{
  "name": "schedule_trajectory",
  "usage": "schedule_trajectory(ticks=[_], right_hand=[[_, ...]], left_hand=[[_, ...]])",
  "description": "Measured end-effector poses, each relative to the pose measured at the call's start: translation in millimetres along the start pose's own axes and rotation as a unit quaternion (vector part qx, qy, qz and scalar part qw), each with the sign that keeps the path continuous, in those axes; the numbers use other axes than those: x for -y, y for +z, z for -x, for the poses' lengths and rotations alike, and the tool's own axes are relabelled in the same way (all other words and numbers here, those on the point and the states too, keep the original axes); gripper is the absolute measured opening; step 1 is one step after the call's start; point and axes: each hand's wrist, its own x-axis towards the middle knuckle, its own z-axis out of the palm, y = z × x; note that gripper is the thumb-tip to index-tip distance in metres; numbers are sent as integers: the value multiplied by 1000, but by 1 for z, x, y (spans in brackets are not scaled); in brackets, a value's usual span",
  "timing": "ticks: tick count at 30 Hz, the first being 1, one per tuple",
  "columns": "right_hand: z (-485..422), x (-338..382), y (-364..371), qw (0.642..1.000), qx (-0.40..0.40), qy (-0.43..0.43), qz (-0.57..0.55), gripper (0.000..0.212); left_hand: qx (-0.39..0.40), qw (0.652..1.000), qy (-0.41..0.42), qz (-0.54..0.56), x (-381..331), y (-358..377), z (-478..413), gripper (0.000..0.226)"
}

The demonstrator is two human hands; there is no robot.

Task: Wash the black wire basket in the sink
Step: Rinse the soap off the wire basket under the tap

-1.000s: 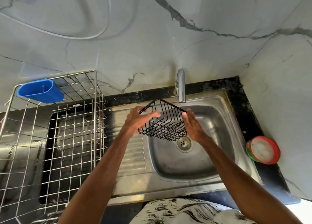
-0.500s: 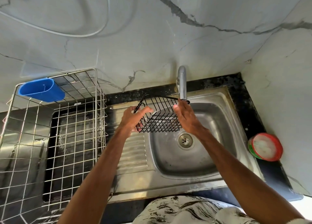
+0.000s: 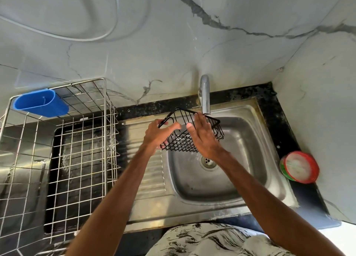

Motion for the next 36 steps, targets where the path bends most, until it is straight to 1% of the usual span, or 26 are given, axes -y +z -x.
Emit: schedule_trajectory(ticks=[2,3,6,8,10,12,14,15,16,18,19,21,22,26,28,30,31,34,36], right_hand=[[7,12,4,999,-16,-49,5,86],[11,14,6,997,-25,-71,6,87],[15,10,3,992,-55,-111,14,75],[15,-4,-3,992,-74,-103,24,68],[18,-20,-9,991,-95,-92,38,69],[21,-29,-13,994,-96,-43,30,70],[19,-33,-16,996,-93,3,13,73],[18,-33,-17,995,-94,5,12,76],[18,-29,-17,995,-90,-11,27,76],[21,-24,-12,993,-79,-57,72,69],[26,-17,-10,993,-76,-58,70,66],[35,-4,-6,993,-82,-67,48,67],[38,0,-2,992,-84,-78,45,70],[43,-2,8,991,-69,-94,72,77],[44,-5,8,989,-70,-102,86,76],[41,-14,6,988,-67,-112,83,73],[39,-21,4,990,-68,-101,69,72],[36,-40,1,997,-60,-32,29,72],[34,-36,4,997,-58,-24,45,74]], left_hand=[[10,1000,8,-10,-3,8,-3,82],[16,1000,12,-10,-4,11,-6,80],[26,999,21,-6,-10,20,-13,75],[33,999,26,-20,-17,28,-14,73],[36,998,35,-44,-22,35,-13,71],[38,996,56,-66,-27,40,-13,75],[41,993,73,-80,-31,44,-14,72],[42,993,78,-83,-32,46,-15,70],[44,992,79,-85,-33,46,-15,70],[46,993,76,-83,-32,47,-18,85],[42,993,75,-81,-32,48,-20,95],[24,994,70,-83,-30,47,-24,111],[20,994,65,-83,-29,47,-26,114],[19,996,53,-68,-27,44,-27,106],[21,996,38,-72,-27,43,-27,105],[20,997,16,-70,-27,41,-28,98],[20,998,2,-66,-27,40,-28,96],[20,998,-38,-48,-27,36,-28,96],[19,998,-45,-39,-27,35,-26,84]])
